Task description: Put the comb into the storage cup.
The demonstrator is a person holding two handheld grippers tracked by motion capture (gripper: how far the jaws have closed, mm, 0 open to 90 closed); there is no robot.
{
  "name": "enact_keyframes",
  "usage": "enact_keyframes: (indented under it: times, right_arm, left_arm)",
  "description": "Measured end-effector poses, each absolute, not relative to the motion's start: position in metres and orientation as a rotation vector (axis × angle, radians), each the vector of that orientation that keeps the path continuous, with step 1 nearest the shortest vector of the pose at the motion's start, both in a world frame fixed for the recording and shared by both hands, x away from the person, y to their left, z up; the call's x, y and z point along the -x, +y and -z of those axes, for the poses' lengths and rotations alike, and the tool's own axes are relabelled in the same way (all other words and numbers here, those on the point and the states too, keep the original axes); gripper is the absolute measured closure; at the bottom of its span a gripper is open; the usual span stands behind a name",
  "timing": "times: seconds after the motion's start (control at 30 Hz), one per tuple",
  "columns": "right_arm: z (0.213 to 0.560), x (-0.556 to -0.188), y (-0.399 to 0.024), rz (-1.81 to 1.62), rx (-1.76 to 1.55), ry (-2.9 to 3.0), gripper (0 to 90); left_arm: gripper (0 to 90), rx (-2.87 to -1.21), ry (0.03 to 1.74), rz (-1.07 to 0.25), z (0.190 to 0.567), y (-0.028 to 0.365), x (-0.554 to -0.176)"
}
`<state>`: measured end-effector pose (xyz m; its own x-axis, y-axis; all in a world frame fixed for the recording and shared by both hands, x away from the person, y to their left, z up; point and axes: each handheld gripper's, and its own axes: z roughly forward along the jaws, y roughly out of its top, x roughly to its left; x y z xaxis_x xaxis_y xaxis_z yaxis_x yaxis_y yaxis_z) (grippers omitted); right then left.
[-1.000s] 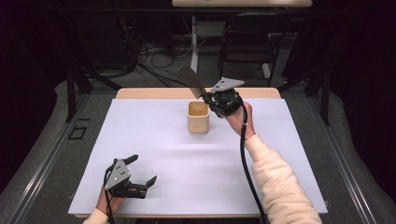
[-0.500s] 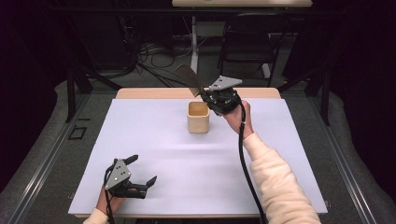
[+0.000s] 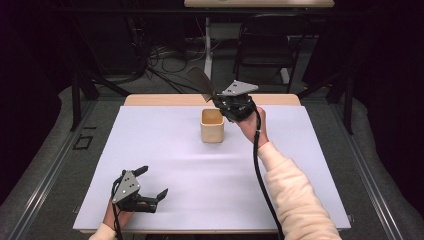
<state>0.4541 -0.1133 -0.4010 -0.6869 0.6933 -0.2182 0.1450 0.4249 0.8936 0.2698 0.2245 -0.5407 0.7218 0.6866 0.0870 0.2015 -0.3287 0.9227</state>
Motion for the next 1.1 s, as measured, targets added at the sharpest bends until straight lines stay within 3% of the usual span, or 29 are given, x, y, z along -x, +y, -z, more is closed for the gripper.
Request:
enact_keyframes:
  times: [1.1]
  right_arm:
    - [0.409,-0.478,-0.100,-1.310,-0.732,2.046,72.1]
  left_arm:
    - [0.4,-1.882,0.683,-0.578,0.541,0.224,-0.270]
